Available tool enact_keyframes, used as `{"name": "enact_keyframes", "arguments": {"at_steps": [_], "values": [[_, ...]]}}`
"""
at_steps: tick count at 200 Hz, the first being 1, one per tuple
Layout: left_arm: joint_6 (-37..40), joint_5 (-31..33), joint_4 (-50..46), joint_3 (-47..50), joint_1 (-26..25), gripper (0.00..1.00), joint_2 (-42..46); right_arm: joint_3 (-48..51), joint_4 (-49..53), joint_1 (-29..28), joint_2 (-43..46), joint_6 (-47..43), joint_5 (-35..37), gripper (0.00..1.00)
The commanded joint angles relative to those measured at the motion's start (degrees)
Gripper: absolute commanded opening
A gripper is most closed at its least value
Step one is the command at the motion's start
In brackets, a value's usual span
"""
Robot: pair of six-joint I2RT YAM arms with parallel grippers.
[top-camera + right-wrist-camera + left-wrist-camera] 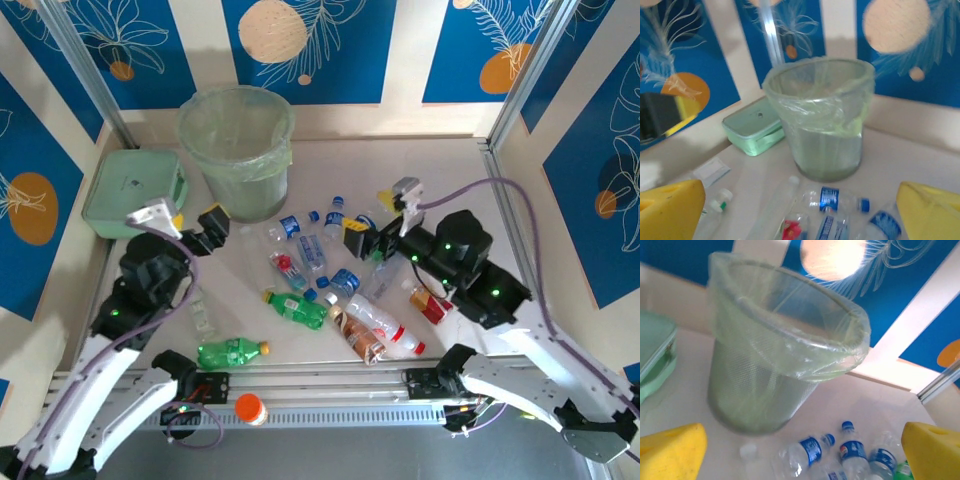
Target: Put the plastic bottles in the bin
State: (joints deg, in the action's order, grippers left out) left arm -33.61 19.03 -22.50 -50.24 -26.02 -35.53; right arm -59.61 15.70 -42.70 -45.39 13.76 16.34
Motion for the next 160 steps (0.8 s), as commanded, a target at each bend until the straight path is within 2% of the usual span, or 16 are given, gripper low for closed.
{"name": "enact_keyframes", "arguments": {"at_steps": [1,8,15,32,48,71,92,112,141,160], "values": [[-14.83,4.95,-33.5,-3.46,0.08,0.99,1.37,0.43,21.28,8.59,2.84,12.37,-3.43,1.0],[-12.88,2.05,-34.53,-4.1,0.09,0.99,0.79,1.37,21.9,12.16,2.98,13.04,-12.5,1.0],[-13.52,1.07,-38.31,-5.77,0.18,0.99,-1.13,1.41,24.04,13.68,1.92,14.29,-15.77,1.0],[-15.99,0.06,-48.63,-9.71,0.18,0.99,-8.65,-0.08,31.6,12.37,-1.61,18.19,-9.05,0.99],[-17.62,-2.79,-51.75,-8.33,0.93,0.99,-14.69,1.37,32.65,8.99,-2.9,20.85,-2.57,0.99],[-19.01,-5.66,-54.63,-6.4,3.28,0.99,-24.73,0.96,32.77,2.62,-6.44,16.76,-1.11,0.98],[-18.73,-5.54,-53.55,-3.9,3.75,0.99,-31.11,-0.3,33.66,-0.9,-11.17,18.32,4.18,1.0],[-20.56,-4.22,-49.08,0.11,4.09,0.99,-30.25,-2.42,34.92,-2.52,-15.26,19.2,5.82,0.99],[-24.66,-1.96,-42.96,6.05,5.76,0.99,-27.34,-1.48,29.86,-2.83,-15.6,16.16,-2.62,0.99],[-26.79,-2.19,-38.03,9.48,6.21,0.99,-27.31,-2.16,29.09,-2.74,-16.71,15.47,-5.05,0.99]]}}
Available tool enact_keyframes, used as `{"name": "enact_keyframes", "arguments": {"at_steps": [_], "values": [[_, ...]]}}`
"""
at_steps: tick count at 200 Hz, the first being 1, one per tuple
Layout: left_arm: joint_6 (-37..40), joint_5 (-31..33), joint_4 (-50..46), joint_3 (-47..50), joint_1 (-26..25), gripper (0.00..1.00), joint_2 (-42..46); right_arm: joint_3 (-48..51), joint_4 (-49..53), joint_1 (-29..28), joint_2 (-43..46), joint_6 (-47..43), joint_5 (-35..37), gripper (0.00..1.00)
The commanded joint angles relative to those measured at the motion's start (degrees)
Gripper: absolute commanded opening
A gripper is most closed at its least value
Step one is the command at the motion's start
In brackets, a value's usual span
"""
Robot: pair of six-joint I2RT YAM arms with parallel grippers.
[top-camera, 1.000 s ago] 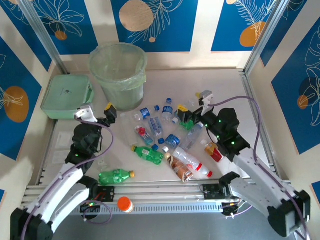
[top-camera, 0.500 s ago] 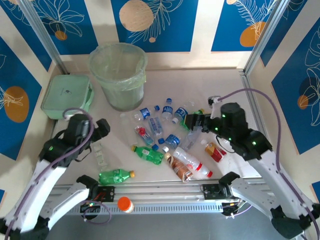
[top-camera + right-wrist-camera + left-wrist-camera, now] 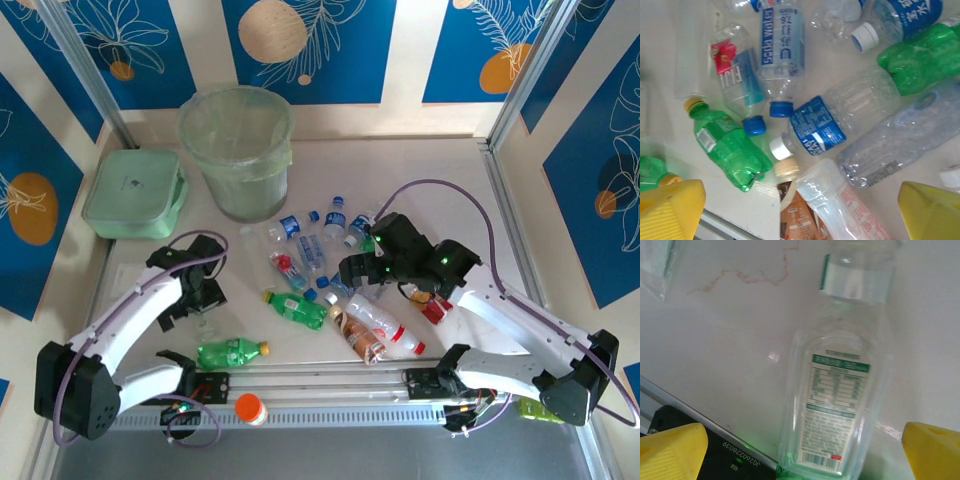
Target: Put the plastic bottles in the bin
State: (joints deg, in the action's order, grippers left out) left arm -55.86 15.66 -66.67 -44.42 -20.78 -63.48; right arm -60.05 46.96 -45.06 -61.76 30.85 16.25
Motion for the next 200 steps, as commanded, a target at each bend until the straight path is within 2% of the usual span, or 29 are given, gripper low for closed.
{"name": "enact_keyframes", "arguments": {"at_steps": [1,32,47,71,96,129,143,165,200], "values": [[-4.62,1.11,6.31,3.83,0.98,0.99,0.6,-1.77,-2.19,-0.38,-0.4,-1.64,-5.07,0.99],[-2.74,0.56,15.3,8.32,1.04,0.99,0.55,-2.09,-3.81,-0.13,-0.74,-2.85,-7.17,0.99],[-1.01,-1.72,19.97,10.13,1.13,1.0,0.73,-2.17,-4.33,0.22,-0.73,-3.25,-7.54,1.0],[-0.48,-3.37,23.55,11.91,1.14,0.98,0.81,-2.26,-4.77,1.19,-0.69,-3.26,-7.9,0.98],[-0.48,-3.35,23.98,12.52,1.16,0.89,1.81,-2.1,-6.25,1.46,1.14,-3.08,-7.98,0.89],[-1.05,-2.83,23.55,13.76,1.23,0.69,4.68,-1.97,-7.43,1.46,3.77,-3.17,-8.0,0.81],[-1.44,-2.7,23.09,13.93,1.19,0.62,5.53,-2.51,-6.32,1.46,3.75,-2.48,-6.5,0.79],[-1.78,-2.49,21.86,13.71,1.18,0.61,5.87,-3.03,-4.68,1.38,3.79,-1.23,-2.82,0.78],[-1.22,-2.13,18.57,11.35,1.23,0.6,6.41,-4.64,-1.45,0.18,3.14,2.7,6.05,0.88]]}}
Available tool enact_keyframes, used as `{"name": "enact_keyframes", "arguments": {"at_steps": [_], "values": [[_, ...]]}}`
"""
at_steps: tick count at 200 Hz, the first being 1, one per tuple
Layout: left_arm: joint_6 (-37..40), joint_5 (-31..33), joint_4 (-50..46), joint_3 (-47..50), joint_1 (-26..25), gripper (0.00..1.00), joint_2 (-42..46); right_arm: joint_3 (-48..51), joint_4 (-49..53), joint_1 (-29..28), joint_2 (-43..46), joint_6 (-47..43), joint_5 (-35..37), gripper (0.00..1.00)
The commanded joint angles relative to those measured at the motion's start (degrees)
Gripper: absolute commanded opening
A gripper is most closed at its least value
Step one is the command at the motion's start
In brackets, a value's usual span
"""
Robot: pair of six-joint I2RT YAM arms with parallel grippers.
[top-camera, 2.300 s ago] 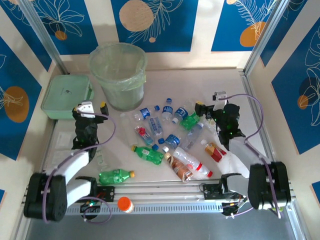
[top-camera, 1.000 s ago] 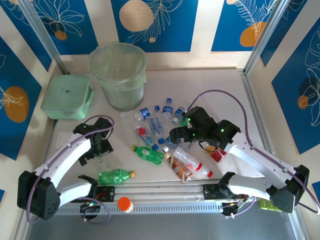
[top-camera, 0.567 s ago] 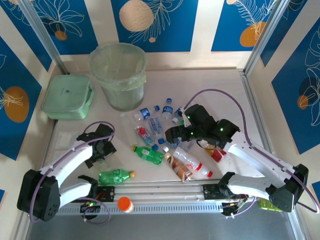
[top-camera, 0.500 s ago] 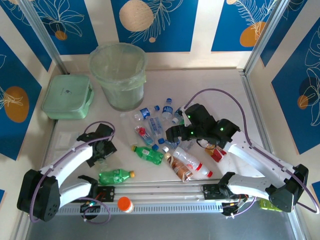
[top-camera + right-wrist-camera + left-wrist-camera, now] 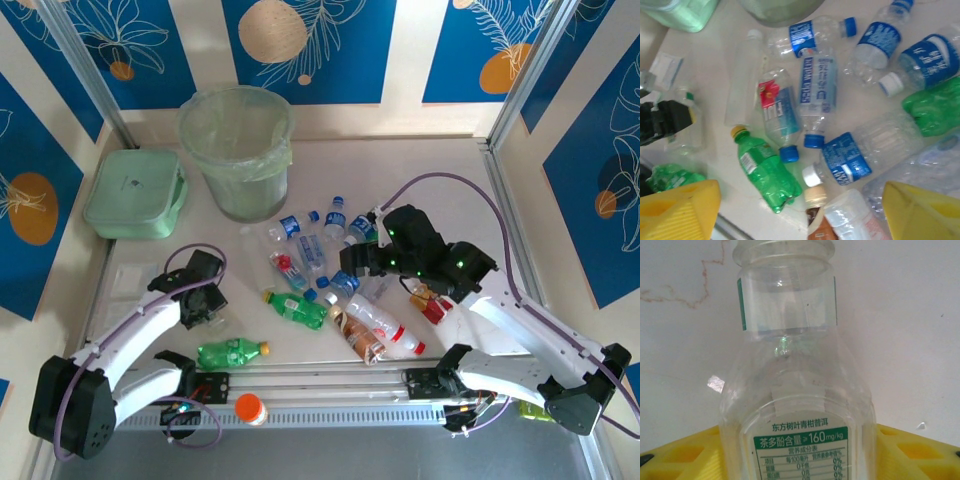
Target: Put the plastic bottles in the bin
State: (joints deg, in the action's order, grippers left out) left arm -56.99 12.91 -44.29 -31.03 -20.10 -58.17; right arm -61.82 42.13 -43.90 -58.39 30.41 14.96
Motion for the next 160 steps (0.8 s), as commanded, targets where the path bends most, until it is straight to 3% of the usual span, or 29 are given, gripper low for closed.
{"name": "enact_keyframes", "arguments": {"at_steps": [1,21,43,53,91,124,160], "values": [[0.02,0.63,-3.93,-2.17,0.57,0.6,1.16,-2.96,3.43,-1.08,-0.23,3.15,7.53,0.88],[0.31,1.24,-7.65,-5.24,0.58,0.55,2.92,-4.35,4.52,-4.52,1.38,1.07,11.63,0.88],[3.38,0.21,-9.65,-9.43,0.51,0.53,6.4,-1.47,-1.32,-9.38,8.2,-3.06,15.05,0.87],[5.89,-0.61,-9.54,-11.5,0.46,0.48,8.2,-0.73,-2.68,-9.65,9.98,-3.58,15.11,0.86],[19.33,-4.34,-7.51,-20.96,0.47,0.46,13.47,-1.37,-2.59,-9.35,9.9,-3.94,14.81,0.86],[29.07,-7.41,-6.03,-29.85,-0.23,0.41,11.59,-0.93,-7.33,-10.22,10.55,-5.6,10.21,0.86],[36.17,-8.04,-2.65,-42.09,-1.36,0.4,4.67,-2.34,-8.39,-11.2,9.31,-6.58,10.66,0.86]]}}
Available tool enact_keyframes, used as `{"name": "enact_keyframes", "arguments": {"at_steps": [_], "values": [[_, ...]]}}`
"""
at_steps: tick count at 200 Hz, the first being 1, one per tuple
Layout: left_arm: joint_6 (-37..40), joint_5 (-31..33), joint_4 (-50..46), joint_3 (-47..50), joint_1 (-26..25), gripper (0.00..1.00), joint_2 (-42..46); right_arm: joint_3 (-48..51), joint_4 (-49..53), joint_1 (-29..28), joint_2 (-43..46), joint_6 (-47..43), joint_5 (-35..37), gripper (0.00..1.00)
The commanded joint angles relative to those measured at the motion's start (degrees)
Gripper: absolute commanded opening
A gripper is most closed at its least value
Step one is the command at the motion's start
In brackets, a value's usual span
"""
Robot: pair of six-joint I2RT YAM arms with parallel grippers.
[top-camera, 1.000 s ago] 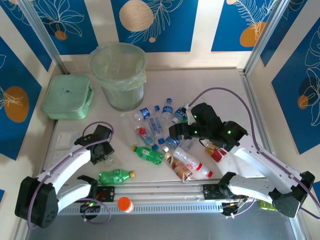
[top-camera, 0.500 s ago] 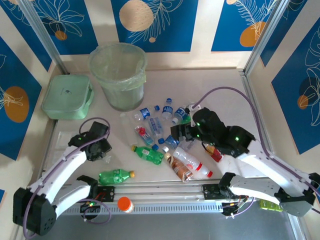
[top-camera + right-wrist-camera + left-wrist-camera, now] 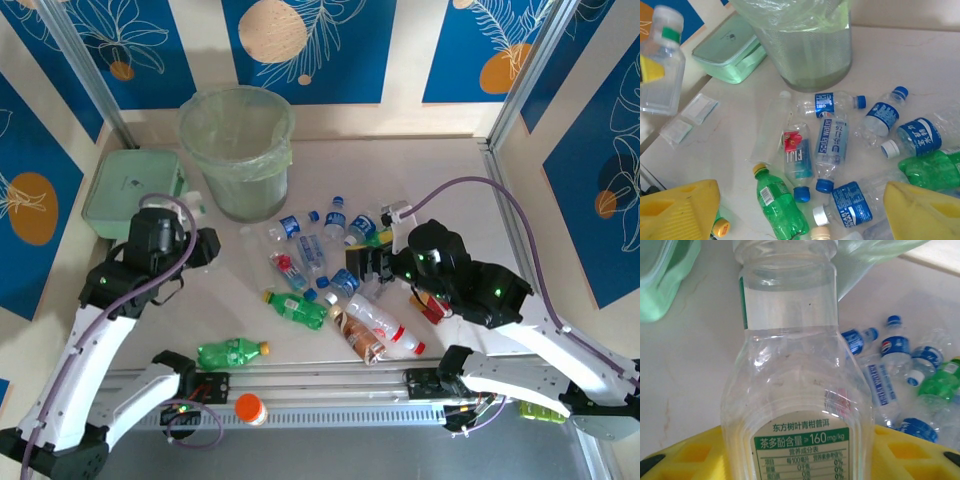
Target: Put the plastic bottles in the bin
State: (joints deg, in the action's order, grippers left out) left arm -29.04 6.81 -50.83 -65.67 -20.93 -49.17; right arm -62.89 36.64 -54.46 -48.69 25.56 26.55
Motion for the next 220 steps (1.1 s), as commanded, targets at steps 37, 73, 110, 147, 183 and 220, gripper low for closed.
{"name": "enact_keyframes", "arguments": {"at_steps": [37,73,110,147,183,220], "values": [[11.44,-2.93,8.06,-23.64,-0.52,0.39,-18.9,-1.94,-3.71,-0.83,-1.01,-2.48,-1.01,0.86],[9.62,-2.01,9.59,-42.1,-0.52,0.37,-34.85,-2.75,-1.75,-0.66,-1.2,-3.65,1.98,0.86],[9.45,-0.13,6.82,-59.92,0.55,0.37,-49.77,-3.44,8.43,8.51,-4.29,0.5,3.49,0.87],[4.6,-2.5,5.43,-68.56,3.71,0.36,-59.86,-0.73,8.95,18.04,-1.97,2.33,-8.03,0.87],[-2.34,-8.37,6.07,-68.01,7.46,0.36,-66.09,-2.32,10.59,19.47,-2.68,1.47,-9.31,0.87],[-7.42,-13.54,5.59,-68.19,8.98,0.34,-71.24,-3.34,10.55,19.63,-4.49,0.53,-9.33,0.87]]}}
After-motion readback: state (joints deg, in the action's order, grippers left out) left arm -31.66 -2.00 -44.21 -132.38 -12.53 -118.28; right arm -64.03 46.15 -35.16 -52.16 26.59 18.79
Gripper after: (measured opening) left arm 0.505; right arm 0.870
